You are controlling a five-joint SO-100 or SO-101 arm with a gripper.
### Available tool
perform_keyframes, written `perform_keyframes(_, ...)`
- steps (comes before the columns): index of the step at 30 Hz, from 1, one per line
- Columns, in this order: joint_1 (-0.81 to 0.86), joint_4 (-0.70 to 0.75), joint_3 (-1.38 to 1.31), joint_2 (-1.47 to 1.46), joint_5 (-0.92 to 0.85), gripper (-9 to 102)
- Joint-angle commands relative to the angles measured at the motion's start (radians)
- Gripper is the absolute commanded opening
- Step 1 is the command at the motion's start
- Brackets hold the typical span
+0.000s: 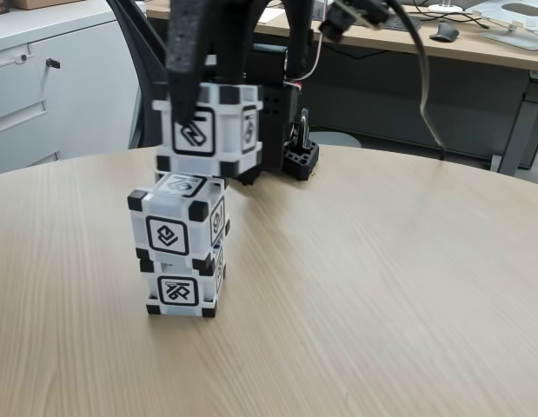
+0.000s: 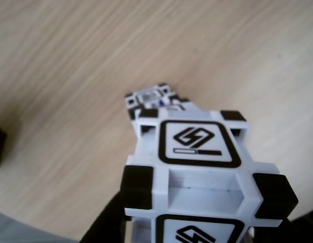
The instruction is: Stack cubes from left to right.
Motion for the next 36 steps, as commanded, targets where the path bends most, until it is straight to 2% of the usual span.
perform_keyframes(1, 0.038, 0.005, -0.025, 0.02, -0.015, 0)
perform_keyframes(9, 0.095, 0.003, -0.025, 0.018, -0.044, 0)
perform_keyframes(22, 0.097, 0.002, -0.015, 0.017, -0.072, 2)
perform_keyframes(27, 0.097, 0.0, -0.014, 0.017, -0.069, 25)
perform_keyframes(33, 0.095, 0.0, -0.014, 0.023, -0.087, 44)
perform_keyframes(36, 0.095, 0.0, -0.014, 0.026, -0.104, 49)
